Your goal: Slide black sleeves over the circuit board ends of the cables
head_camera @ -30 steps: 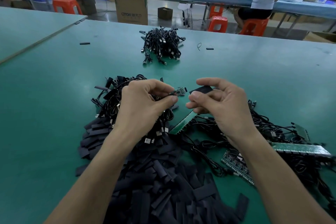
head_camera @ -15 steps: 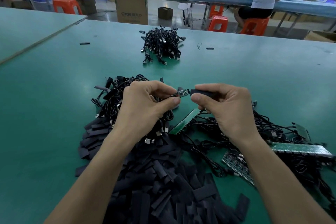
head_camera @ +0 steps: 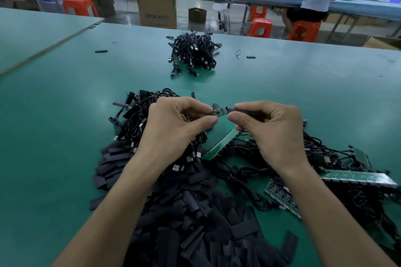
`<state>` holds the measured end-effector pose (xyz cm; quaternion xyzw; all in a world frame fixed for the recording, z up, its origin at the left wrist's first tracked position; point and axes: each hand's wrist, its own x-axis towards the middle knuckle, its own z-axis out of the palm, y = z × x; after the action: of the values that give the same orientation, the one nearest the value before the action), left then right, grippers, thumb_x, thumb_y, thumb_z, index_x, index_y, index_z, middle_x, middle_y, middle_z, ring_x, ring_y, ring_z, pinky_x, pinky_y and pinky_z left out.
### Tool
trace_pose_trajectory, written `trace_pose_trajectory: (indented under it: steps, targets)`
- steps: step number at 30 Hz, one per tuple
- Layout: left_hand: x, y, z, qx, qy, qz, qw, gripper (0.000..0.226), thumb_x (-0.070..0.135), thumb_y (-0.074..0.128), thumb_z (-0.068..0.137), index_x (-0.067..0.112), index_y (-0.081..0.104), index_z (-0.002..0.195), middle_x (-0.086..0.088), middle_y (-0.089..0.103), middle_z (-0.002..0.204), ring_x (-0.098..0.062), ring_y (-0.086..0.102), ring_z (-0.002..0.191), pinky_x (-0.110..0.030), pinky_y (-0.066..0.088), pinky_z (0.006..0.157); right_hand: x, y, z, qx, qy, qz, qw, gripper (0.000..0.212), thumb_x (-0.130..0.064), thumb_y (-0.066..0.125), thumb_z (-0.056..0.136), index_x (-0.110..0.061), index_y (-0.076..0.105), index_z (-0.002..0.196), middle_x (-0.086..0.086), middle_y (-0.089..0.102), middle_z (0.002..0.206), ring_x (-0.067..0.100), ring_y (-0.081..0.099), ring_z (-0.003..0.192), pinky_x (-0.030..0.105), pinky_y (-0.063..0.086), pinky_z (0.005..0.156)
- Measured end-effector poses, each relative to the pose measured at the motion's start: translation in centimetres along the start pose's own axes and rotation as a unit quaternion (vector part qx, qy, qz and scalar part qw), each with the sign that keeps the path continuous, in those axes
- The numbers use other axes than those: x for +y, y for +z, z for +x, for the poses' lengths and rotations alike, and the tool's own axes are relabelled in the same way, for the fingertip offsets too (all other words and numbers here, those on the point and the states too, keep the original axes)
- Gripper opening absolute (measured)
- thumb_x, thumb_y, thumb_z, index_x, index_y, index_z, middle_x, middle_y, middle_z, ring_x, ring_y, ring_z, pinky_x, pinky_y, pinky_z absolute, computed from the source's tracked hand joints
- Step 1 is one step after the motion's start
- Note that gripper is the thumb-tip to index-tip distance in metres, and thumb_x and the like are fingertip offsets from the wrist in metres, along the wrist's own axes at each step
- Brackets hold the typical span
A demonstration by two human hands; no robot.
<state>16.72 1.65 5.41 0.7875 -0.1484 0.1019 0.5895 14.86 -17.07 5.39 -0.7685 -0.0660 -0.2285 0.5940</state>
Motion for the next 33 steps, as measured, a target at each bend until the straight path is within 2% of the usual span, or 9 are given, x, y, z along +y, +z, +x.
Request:
trace_pose_trajectory:
  steps: [2, 5, 11, 14, 17, 20, 23, 28, 33]
  targets:
    - [0.0, 0.0, 0.0, -0.001, -0.002, -0.004, 1.000, 0.011, 0.018, 0.086, 0.077, 0.022, 0.078, 0.084, 0.011, 0.073, 0.067, 0.003, 0.060, 0.049, -0.015, 0.047, 0.048, 0.1, 0.0, 0.0, -0.005, -0.004, -0.010, 1.000, 0.025, -0.040, 0.084, 0.062, -0.034, 0.077, 0.085, -0.011, 0.076, 0.074, 0.009, 0.072, 0.063, 0.019, 0.054, 0.063]
    - [0.0, 0.0, 0.0, -0.003, -0.004, -0.008, 1.000, 0.010, 0.017, 0.085, 0.078, 0.020, 0.078, 0.085, 0.011, 0.073, 0.067, 0.004, 0.062, 0.051, -0.014, 0.047, 0.047, 0.1, 0.0, -0.1, -0.012, -0.009, -0.035, 0.999, 0.029, -0.043, 0.084, 0.061, -0.034, 0.077, 0.088, -0.014, 0.076, 0.078, 0.008, 0.073, 0.071, 0.030, 0.060, 0.073]
    - [0.0, -0.1, 0.0, -0.017, -0.007, -0.006, 1.000, 0.011, 0.019, 0.085, 0.078, 0.024, 0.077, 0.083, 0.007, 0.074, 0.071, -0.002, 0.056, 0.048, -0.018, 0.049, 0.048, 0.2, 0.1, -0.3, -0.004, -0.011, -0.045, 0.999, 0.027, -0.037, 0.087, 0.064, -0.034, 0.078, 0.089, -0.014, 0.076, 0.079, 0.009, 0.074, 0.074, 0.041, 0.061, 0.078]
    - [-0.1, -0.1, 0.0, -0.024, -0.007, -0.014, 1.000, 0.010, 0.019, 0.086, 0.078, 0.023, 0.077, 0.083, 0.005, 0.074, 0.071, -0.004, 0.055, 0.048, -0.020, 0.049, 0.048, 0.5, 0.0, -0.4, 0.007, -0.011, -0.049, 0.999, 0.025, -0.029, 0.089, 0.068, -0.036, 0.077, 0.089, -0.015, 0.076, 0.080, 0.009, 0.074, 0.075, 0.041, 0.061, 0.079]
    - [-0.1, -0.2, 0.0, -0.032, -0.006, -0.023, 0.999, 0.011, 0.017, 0.085, 0.078, 0.024, 0.077, 0.081, 0.003, 0.073, 0.070, -0.005, 0.053, 0.048, -0.019, 0.048, 0.048, 0.6, 0.0, -0.4, -0.001, -0.016, -0.043, 0.999, 0.025, -0.033, 0.089, 0.067, -0.037, 0.077, 0.090, -0.016, 0.076, 0.081, 0.008, 0.074, 0.075, 0.037, 0.061, 0.078]
    - [-0.2, -0.3, 0.1, -0.046, -0.010, -0.031, 0.998, 0.010, 0.015, 0.085, 0.079, 0.022, 0.078, 0.082, 0.003, 0.071, 0.070, -0.003, 0.052, 0.047, -0.021, 0.049, 0.048, 0.5, -0.2, -0.2, -0.039, -0.017, -0.021, 0.999, 0.026, -0.037, 0.085, 0.065, -0.035, 0.078, 0.090, -0.015, 0.076, 0.080, 0.003, 0.071, 0.073, 0.024, 0.056, 0.073]
    - [-0.4, -0.5, 0.2, -0.062, -0.005, -0.020, 0.998, 0.010, 0.017, 0.085, 0.078, 0.023, 0.078, 0.083, 0.000, 0.072, 0.072, -0.003, 0.051, 0.048, -0.023, 0.052, 0.049, 0.3, -0.7, 0.1, -0.087, -0.018, -0.009, 0.996, 0.025, -0.033, 0.084, 0.065, -0.032, 0.078, 0.089, -0.014, 0.077, 0.080, 0.000, 0.070, 0.071, 0.013, 0.051, 0.067]
    - [-0.7, -0.5, 0.4, -0.076, -0.012, -0.031, 0.997, 0.010, 0.026, 0.086, 0.074, 0.024, 0.079, 0.081, -0.001, 0.073, 0.071, -0.007, 0.056, 0.053, -0.024, 0.056, 0.051, 0.0, -1.1, 0.4, -0.135, 0.001, 0.038, 0.990, 0.025, -0.023, 0.085, 0.064, -0.022, 0.079, 0.088, -0.003, 0.078, 0.080, 0.008, 0.072, 0.067, 0.014, 0.053, 0.062]
    - [-0.9, -0.5, 0.4, -0.094, -0.025, -0.035, 0.995, 0.015, 0.033, 0.084, 0.071, 0.024, 0.079, 0.082, 0.000, 0.075, 0.075, -0.011, 0.061, 0.058, -0.022, 0.054, 0.052, -0.1, -1.0, 0.2, -0.148, 0.018, 0.035, 0.988, 0.022, -0.026, 0.084, 0.063, -0.026, 0.080, 0.085, 0.004, 0.076, 0.074, 0.015, 0.069, 0.061, 0.025, 0.056, 0.059]
